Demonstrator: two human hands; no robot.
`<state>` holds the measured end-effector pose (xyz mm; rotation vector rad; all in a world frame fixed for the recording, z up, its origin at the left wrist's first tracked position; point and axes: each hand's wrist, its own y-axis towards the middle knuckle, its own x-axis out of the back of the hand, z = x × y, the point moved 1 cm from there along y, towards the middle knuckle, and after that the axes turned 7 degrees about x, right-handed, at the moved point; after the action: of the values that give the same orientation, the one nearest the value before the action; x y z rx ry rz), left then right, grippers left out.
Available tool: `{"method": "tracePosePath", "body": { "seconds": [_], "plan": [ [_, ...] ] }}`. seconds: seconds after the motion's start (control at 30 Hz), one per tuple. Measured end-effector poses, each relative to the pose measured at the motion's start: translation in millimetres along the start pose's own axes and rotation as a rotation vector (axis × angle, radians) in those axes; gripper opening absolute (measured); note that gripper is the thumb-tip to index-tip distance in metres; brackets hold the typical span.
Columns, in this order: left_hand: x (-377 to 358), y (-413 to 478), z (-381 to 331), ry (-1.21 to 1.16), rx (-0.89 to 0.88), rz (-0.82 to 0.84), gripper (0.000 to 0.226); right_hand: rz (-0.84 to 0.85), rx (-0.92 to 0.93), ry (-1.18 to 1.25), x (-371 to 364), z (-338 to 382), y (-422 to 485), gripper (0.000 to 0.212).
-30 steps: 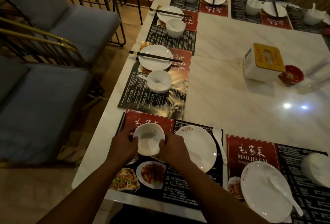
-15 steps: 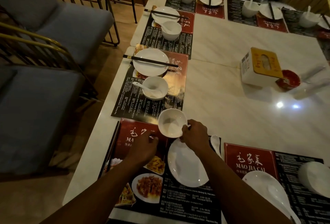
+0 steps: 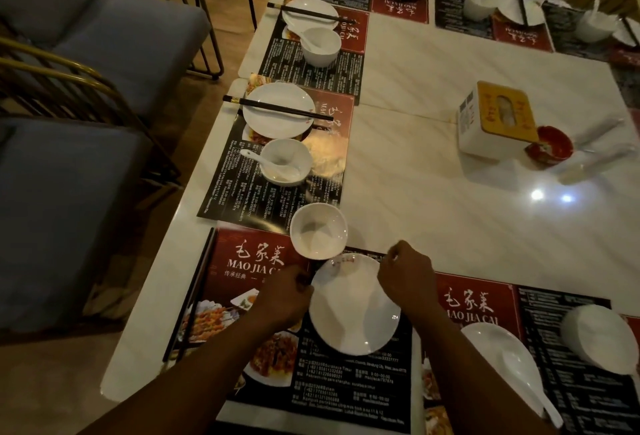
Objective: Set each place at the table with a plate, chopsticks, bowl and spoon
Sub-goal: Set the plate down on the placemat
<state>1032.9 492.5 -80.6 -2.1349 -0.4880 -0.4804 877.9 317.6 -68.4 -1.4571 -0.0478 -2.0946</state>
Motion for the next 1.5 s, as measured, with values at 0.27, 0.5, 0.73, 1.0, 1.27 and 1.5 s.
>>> {"method": "tracePosePath", "body": {
  "seconds": [0.27,0.5,0.73,1.0,1.27,1.5],
  "plan": [
    [-15,-3,-3,0.087,-0.032,-0.050,0.027,0.012,0.075,-0.028,-31,-42,-48,0.016],
    [-1,-17,18,0.112,-0.056,-0.001,0.034,0.171,-0.018,0.114,-29,-38,-63,0.007],
    [52,-33,80,0.095,-0.022,-0.124,0.019,0.243,-0.016,0.281,-64,16,-107,0.010],
    [105,-31,130,0.175,-0.070,-0.193,0.022,0.147,-0.086,0.342,-108,76,-143,0.006],
    [114,-19,144,0.225,-0.153,-0.143,0.026,0.038,-0.198,0.379,-125,94,-161,0.010],
    [118,-15,144,0.287,-0.216,-0.152,0.020,-0.013,-0.245,0.403,-130,97,-162,0.012]
  ]
}}
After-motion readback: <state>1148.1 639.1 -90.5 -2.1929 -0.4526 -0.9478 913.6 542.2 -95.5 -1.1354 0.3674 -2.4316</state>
